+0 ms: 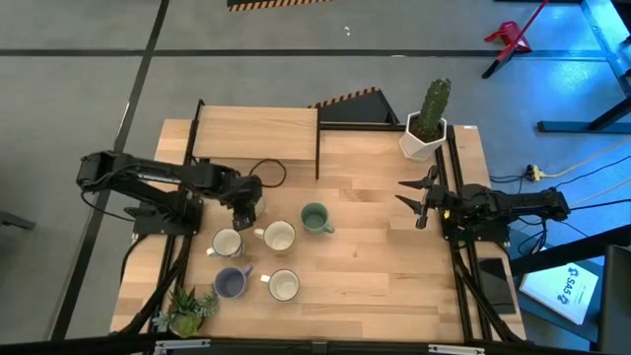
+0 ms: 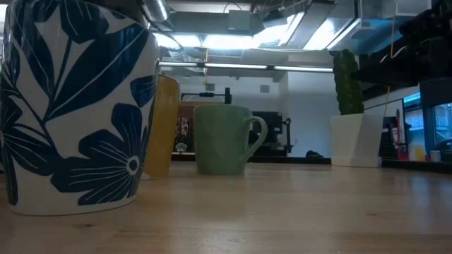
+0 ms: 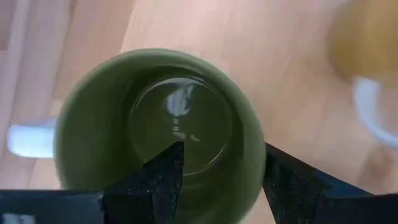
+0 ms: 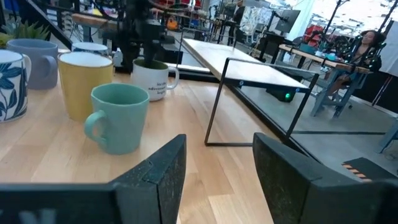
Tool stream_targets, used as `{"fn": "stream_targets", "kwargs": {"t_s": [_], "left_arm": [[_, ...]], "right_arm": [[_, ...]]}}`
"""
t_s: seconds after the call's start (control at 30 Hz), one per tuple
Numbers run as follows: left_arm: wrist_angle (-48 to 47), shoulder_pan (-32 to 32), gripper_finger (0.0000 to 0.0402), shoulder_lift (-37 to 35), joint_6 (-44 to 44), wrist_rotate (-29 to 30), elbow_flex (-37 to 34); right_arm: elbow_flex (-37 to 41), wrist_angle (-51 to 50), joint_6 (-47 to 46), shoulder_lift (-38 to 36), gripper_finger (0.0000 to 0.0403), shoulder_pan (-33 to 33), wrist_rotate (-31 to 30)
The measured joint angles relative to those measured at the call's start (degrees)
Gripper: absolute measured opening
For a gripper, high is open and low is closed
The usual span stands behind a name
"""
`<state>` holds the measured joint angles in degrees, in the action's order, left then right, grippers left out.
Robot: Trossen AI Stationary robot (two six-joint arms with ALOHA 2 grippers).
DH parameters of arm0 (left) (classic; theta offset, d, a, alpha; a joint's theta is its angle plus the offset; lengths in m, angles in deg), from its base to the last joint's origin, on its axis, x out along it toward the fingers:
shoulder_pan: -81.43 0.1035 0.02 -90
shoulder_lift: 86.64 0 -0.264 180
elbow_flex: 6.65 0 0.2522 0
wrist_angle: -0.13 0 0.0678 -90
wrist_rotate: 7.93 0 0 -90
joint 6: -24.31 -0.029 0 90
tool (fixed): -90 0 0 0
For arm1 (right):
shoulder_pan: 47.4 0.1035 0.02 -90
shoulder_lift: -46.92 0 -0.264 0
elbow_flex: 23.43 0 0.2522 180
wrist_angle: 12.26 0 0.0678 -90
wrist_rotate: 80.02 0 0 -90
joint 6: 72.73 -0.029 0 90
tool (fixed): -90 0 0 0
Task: Place coffee mugs
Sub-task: Put the green mug on the shelf
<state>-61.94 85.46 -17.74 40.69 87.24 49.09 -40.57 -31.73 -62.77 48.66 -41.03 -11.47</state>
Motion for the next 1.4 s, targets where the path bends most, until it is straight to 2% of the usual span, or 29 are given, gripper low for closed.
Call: {"fn": "stream_targets", "kwargs": {"t_s": [0.1, 0.2, 0.3, 0.4, 0.43, 0.7, 0.87, 1.13, 1.27, 1.4], "left_arm": [[0.1, 0.0, 0.0193, 3.0, 2.3, 1.3, 0.0], [0.4, 0.0, 0.0168, 4.7, 3.6, 1.4, 0.0], [0.6, -0.6, 0.0112, 5.1, 4.1, 1.4, 0.0], [1.2, -1.1, 0.0033, 5.1, 4.3, 1.3, 0.0], [0.9, -1.2, 0.002, 5.1, 5.1, 0.7, 0.0], [0.5, -1.3, 0.0017, 4.7, 8.0, -4.1, 2.7], [-3.8, -1.2, 0.0017, 4.6, 8.7, -4.3, 10.3], [-12.8, -1.2, 0.0017, 4.7, 8.5, -4.9, 27.4], [-13.9, 0.9, 0.0017, 5.2, 4.8, -4.0, 34.3], [-14.1, 5.5, 0.0017, 7.7, -1.7, -1.1, 39.1]], "right_arm": [[0.0, 0.0, 0.0, -0.1, 0.0177, 0.0, 0.0], [0.0, 0.0, 0.0, 0.0, 0.0177, 0.0, 0.0], [0.0, 0.0, 0.0, 0.0, 0.0177, 0.0, 0.0], [0.0, 0.0, 0.0, 0.0, 0.0177, 0.0, 0.0], [0.0, 0.0, 0.0, 0.0, 0.0177, 0.0, 0.0], [0.0, 0.0, 1.0, 0.0, 0.0177, 0.0, -0.2], [0.0, 0.0, 1.0, 0.0, 0.0177, 0.0, -0.6], [0.0, 0.0, 1.0, 0.0, 0.0177, 0.0, -0.6], [0.0, 0.0, 1.0, 0.0, 0.0177, 0.0, -1.4], [0.0, 0.1, 1.0, 0.0, 0.0177, 0.0, -2.6]]}}
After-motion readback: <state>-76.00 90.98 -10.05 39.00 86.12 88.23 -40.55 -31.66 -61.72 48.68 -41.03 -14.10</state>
